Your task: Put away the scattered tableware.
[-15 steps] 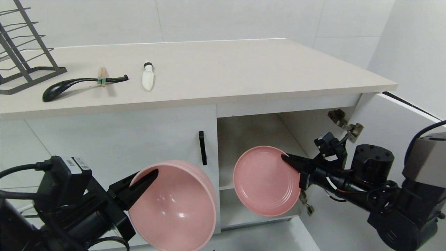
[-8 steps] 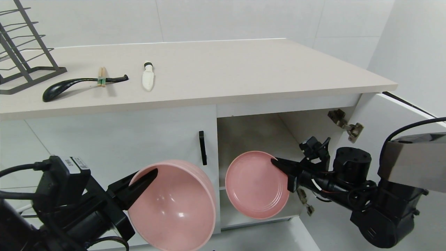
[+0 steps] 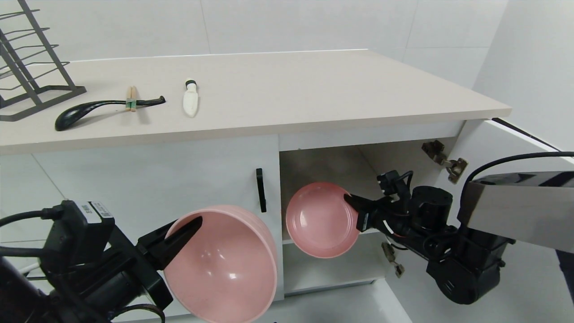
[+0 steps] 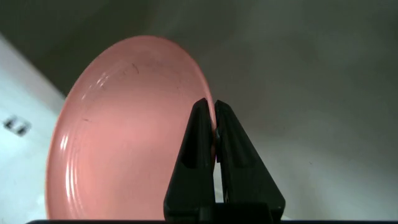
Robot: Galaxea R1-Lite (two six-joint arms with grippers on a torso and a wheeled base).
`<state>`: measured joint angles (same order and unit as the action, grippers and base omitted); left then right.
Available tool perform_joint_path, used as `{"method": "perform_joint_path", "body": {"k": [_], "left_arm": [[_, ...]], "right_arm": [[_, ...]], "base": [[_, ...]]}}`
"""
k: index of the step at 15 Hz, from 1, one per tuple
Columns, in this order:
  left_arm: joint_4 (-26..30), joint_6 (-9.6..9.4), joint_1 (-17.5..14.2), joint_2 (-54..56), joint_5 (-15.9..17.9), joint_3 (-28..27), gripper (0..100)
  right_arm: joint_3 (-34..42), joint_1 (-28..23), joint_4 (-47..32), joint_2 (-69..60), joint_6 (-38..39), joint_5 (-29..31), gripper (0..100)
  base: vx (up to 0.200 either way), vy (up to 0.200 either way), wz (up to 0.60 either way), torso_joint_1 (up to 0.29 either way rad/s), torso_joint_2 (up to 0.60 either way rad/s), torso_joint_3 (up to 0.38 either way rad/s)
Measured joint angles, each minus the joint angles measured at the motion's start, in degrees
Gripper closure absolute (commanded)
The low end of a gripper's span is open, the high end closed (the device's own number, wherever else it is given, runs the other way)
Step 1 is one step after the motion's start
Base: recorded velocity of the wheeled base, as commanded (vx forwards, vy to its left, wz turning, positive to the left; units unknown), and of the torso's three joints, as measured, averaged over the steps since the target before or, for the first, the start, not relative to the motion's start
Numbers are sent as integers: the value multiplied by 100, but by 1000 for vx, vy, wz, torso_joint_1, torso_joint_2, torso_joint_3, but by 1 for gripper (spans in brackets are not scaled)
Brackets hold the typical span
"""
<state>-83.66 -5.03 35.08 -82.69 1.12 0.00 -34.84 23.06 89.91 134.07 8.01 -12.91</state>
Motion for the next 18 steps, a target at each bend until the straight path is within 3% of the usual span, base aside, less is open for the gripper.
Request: {"method": "perform_joint_path", "body": {"k": [5,18], "left_arm": [[0,2,-2,5,0,0,100],[98,6,-2,0,0,0,100]], "right_arm": [[-501,-13,0,430,430,580,100],[-1629,-260,4,1467,507,857,100]], "base": [[0,0,0,0,0,0],[0,0,0,0,0,0]]}}
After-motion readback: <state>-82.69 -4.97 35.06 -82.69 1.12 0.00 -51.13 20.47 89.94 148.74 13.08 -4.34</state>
